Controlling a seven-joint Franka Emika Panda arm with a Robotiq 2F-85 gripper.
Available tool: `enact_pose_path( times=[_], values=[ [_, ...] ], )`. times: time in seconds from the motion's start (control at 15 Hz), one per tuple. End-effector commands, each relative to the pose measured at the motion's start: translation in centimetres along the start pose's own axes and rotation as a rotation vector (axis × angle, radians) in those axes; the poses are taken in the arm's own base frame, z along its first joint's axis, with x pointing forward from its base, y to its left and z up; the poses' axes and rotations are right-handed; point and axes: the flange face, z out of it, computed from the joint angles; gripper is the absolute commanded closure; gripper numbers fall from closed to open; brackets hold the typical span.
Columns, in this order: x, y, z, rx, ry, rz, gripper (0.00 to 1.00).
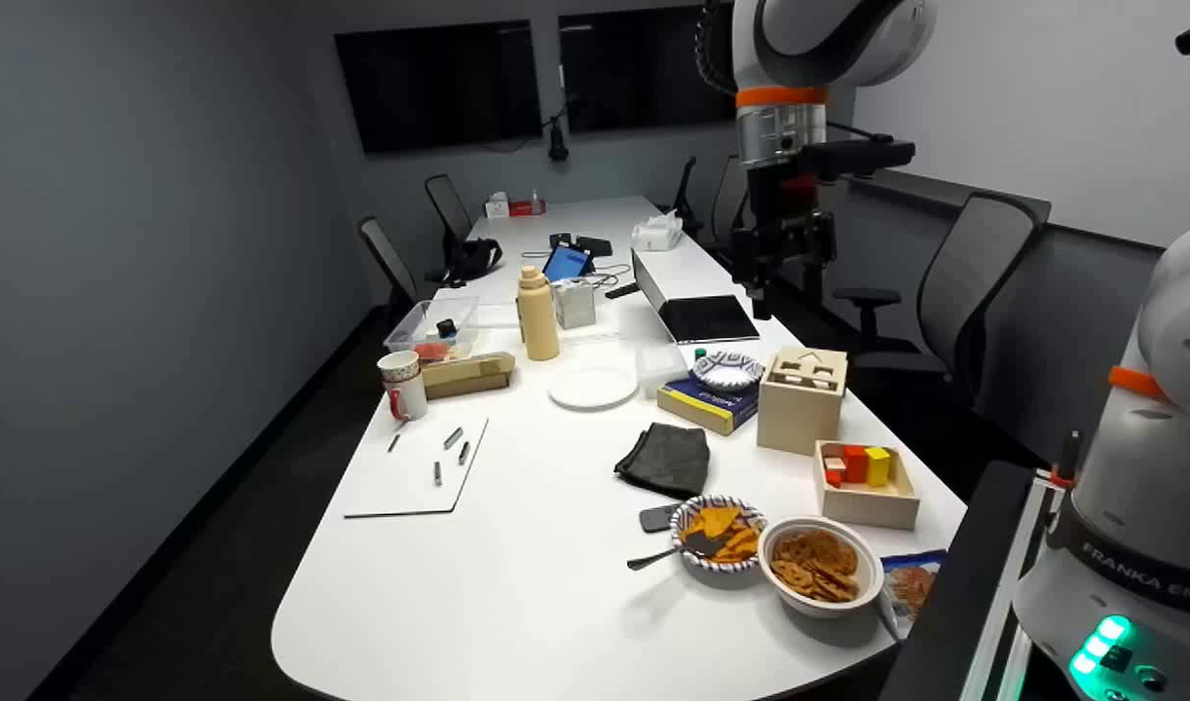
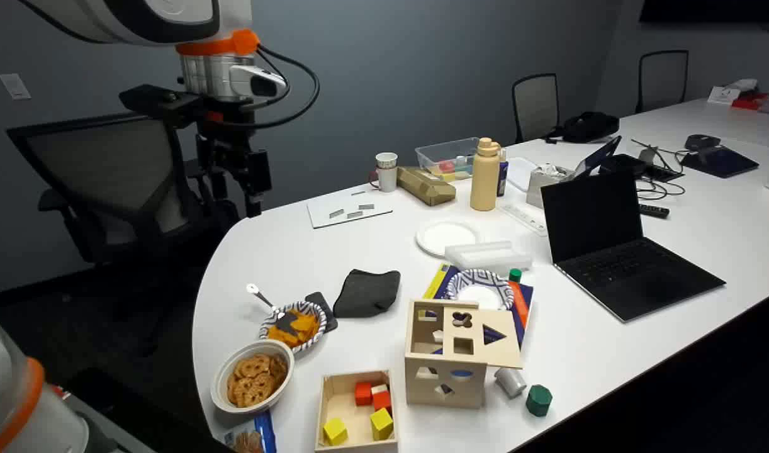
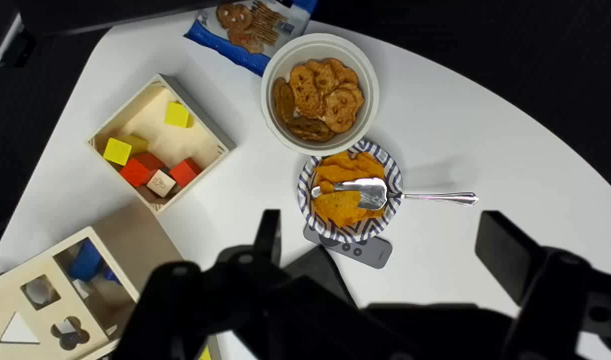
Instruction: Slide the lid on top of the wooden toy box closed.
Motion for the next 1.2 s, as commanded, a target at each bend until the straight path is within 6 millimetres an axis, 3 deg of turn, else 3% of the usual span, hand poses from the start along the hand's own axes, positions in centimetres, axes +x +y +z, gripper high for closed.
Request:
enact_pose_path(
  times=[0.0, 0.27, 0.33, 0.73, 1.13],
  values=[
    [0.0, 0.0, 0.0, 0.000, -0.001, 0.000, 0.00],
    [0.0, 0.0, 0.0, 0.000, -0.001, 0.000, 0.00],
    [1.0, 0.5, -0.2, 0.024, 0.018, 0.059, 0.00],
    [7.9, 7.4, -0.4, 0.098, 0.126, 0.400, 0.00],
    [13.4, 12.7, 2.6, 0.095, 0.161, 0.729, 0.00]
  ],
)
